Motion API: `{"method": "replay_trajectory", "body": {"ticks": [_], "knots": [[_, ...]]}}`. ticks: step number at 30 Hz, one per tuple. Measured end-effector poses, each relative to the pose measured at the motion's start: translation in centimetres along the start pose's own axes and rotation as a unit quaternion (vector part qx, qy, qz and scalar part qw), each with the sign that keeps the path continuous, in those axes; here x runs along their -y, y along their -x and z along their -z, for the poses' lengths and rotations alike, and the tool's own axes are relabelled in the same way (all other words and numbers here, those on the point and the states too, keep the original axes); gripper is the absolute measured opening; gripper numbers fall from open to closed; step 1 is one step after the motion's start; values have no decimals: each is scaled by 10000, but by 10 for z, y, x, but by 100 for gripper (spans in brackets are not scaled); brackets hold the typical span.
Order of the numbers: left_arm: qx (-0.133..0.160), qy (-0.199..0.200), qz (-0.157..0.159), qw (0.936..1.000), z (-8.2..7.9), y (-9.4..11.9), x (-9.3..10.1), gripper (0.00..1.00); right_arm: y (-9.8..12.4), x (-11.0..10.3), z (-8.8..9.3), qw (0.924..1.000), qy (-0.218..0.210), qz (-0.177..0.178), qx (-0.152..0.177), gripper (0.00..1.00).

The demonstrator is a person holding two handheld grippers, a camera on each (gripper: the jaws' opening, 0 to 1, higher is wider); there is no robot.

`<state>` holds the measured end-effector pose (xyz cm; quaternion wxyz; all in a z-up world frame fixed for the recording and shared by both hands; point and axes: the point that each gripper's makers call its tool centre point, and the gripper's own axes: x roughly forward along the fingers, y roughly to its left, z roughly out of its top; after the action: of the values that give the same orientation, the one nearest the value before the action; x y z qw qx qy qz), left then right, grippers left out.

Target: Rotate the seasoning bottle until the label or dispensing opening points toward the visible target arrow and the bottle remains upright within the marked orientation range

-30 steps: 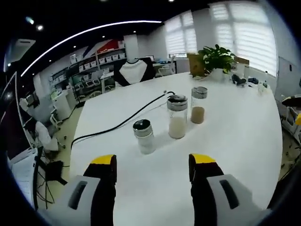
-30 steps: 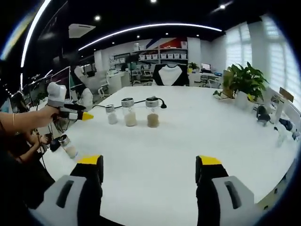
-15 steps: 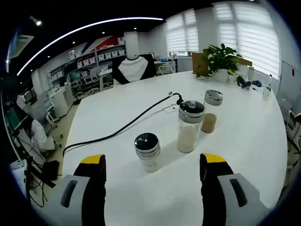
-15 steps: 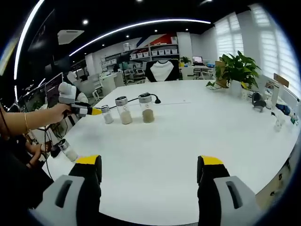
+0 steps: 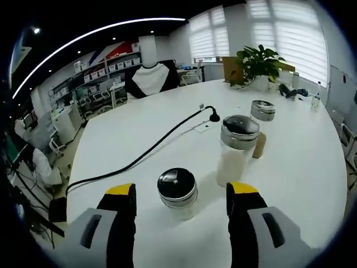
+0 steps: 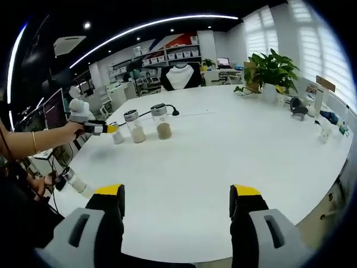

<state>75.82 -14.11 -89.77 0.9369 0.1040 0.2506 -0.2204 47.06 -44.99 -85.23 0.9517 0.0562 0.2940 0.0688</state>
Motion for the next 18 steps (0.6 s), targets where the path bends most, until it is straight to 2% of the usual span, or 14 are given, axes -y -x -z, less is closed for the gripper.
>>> {"method": "replay_trajectory", "body": {"ticks": [2,5,7,8,9,12,15,18], "knots": [[-52,410,57,9991,1,-4,-2,63,0,4,3,9999,-19,104,-37,74],[-81,268,10,9996,2,-9,-6,63,1,7,6,9998,-106,142,-55,74],[-222,320,71,9992,7,-11,-4,58,1,7,8,9998,-143,146,-72,73],[-414,292,103,9987,14,-12,-2,56,1,8,9,9997,-167,171,-71,73],[-492,241,28,9985,17,-11,-4,53,1,9,10,9996,-193,180,-86,73],[-404,248,65,9989,14,-13,-2,47,3,8,9,9995,-237,182,-74,73],[-324,369,143,9987,9,-16,1,46,4,9,9,9995,-236,203,-72,72],[-357,415,101,9985,7,-17,2,35,5,10,12,9993,-297,184,-136,72]]}}
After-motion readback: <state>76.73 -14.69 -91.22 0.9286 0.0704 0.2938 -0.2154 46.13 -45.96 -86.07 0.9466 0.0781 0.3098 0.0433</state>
